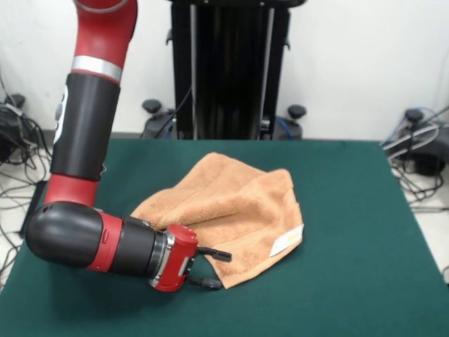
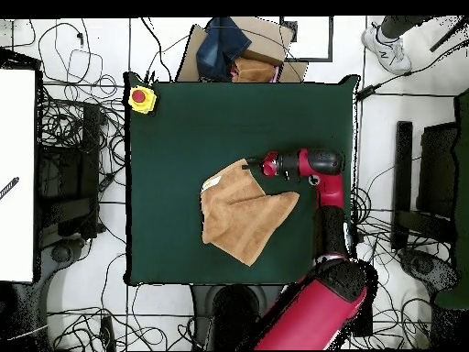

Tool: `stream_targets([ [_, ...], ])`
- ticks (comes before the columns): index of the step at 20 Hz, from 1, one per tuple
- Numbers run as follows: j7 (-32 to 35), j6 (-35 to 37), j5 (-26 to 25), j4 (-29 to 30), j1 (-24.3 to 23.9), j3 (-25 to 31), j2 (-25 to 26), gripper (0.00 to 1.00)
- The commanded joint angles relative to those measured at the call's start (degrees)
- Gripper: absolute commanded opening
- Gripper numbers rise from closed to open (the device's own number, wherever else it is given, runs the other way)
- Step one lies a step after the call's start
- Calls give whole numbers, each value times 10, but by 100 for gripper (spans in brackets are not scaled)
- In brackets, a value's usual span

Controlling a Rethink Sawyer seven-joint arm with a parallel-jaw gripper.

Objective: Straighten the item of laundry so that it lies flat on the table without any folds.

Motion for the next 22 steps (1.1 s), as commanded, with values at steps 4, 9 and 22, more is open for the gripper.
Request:
stream_targets([
  [4,81,-138,-155,-106,24,-202,134,100],
  [9,132,-185,-134,-78,27,-225,124,100],
  [22,372,-461,-138,8,101,-369,64,100],
])
